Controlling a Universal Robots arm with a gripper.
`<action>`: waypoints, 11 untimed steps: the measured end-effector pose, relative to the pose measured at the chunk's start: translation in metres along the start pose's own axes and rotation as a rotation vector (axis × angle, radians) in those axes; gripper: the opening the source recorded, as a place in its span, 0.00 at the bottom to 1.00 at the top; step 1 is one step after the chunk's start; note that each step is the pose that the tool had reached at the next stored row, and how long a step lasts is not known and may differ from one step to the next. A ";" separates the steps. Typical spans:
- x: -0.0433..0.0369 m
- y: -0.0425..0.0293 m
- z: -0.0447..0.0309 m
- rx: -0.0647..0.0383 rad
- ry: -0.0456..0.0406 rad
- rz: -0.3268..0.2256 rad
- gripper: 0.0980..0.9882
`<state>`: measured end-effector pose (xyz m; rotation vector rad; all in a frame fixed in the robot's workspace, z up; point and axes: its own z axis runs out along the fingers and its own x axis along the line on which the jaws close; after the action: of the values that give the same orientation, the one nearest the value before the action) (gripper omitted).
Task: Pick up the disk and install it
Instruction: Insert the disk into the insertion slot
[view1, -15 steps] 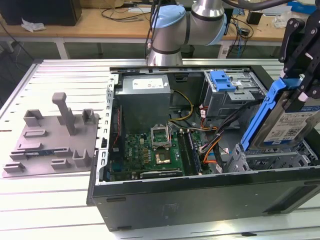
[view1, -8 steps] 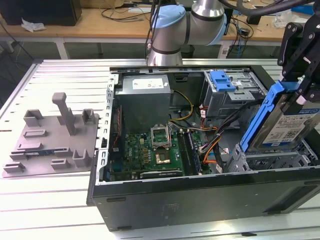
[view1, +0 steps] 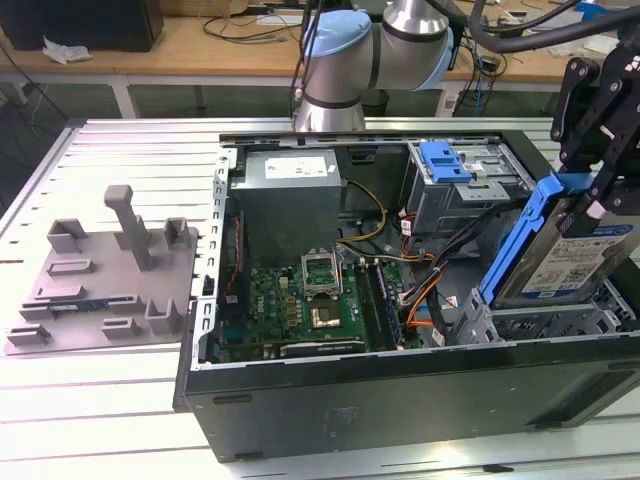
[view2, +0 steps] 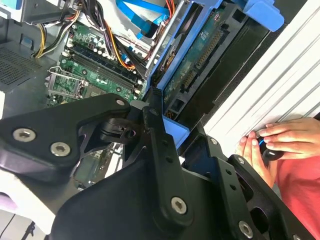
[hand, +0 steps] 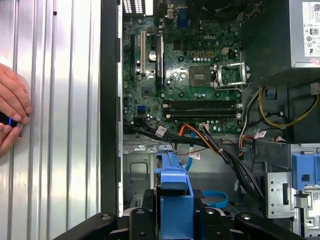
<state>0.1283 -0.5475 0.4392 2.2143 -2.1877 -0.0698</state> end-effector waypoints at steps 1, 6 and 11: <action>0.0000 0.0000 0.0010 0.000 0.0006 0.000 0.30; 0.0001 -0.0006 0.0066 0.000 0.0000 0.000 0.30; 0.0002 -0.0009 0.0120 0.000 0.0000 0.000 0.30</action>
<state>0.1286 -0.5475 0.4272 2.2141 -2.1880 -0.0699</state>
